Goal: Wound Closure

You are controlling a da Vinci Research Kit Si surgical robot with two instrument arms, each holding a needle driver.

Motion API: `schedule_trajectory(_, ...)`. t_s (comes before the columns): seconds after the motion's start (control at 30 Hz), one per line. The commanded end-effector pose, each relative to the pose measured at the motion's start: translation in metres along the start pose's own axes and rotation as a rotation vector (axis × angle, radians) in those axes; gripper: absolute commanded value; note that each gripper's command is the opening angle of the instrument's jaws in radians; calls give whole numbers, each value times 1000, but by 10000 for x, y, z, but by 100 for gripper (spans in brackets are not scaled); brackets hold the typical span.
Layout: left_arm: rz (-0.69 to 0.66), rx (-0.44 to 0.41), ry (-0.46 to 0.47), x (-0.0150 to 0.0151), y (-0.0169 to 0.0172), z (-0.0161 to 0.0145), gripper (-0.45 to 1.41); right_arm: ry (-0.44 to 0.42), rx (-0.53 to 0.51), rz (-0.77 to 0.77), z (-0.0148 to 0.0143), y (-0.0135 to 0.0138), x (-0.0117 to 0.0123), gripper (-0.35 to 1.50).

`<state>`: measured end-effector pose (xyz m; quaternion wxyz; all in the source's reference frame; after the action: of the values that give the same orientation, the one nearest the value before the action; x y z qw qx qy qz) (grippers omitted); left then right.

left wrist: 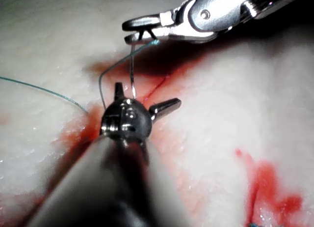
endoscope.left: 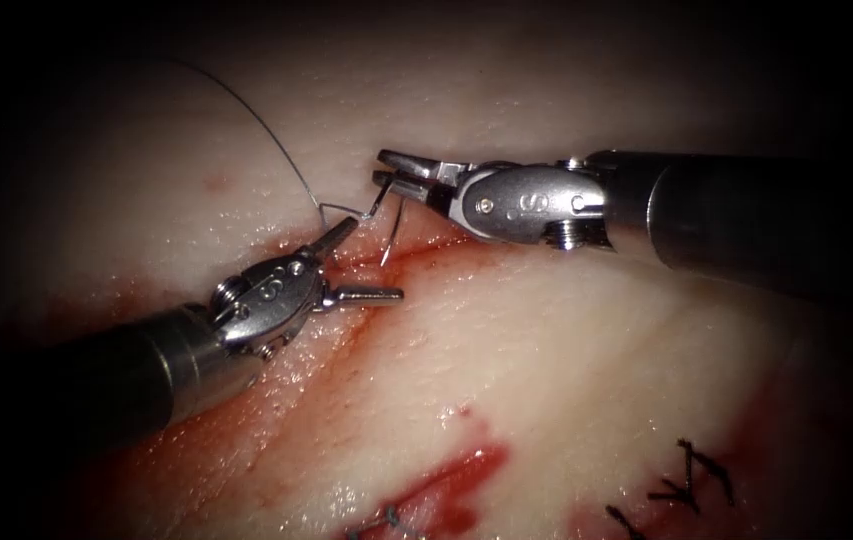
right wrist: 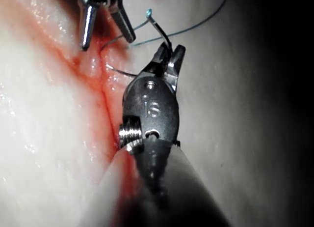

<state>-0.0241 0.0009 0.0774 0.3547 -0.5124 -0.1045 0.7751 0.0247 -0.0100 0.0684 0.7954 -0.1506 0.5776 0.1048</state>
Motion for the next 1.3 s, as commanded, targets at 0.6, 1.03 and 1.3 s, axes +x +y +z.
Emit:
schedule_trajectory(0.6, 124, -154, -236, -42, -24, -1, -45, 62, 18, 136, -8, 17, -11, -35)
schedule_trajectory(1.03, 191, 48, -560, -59, -70, 7, -45, 77, 5, 147, -9, 20, -3, -35)
schedule_trajectory(1.3, 258, 125, -781, -74, -106, 0, -45, 101, 23, 146, 0, 15, 1, -35)
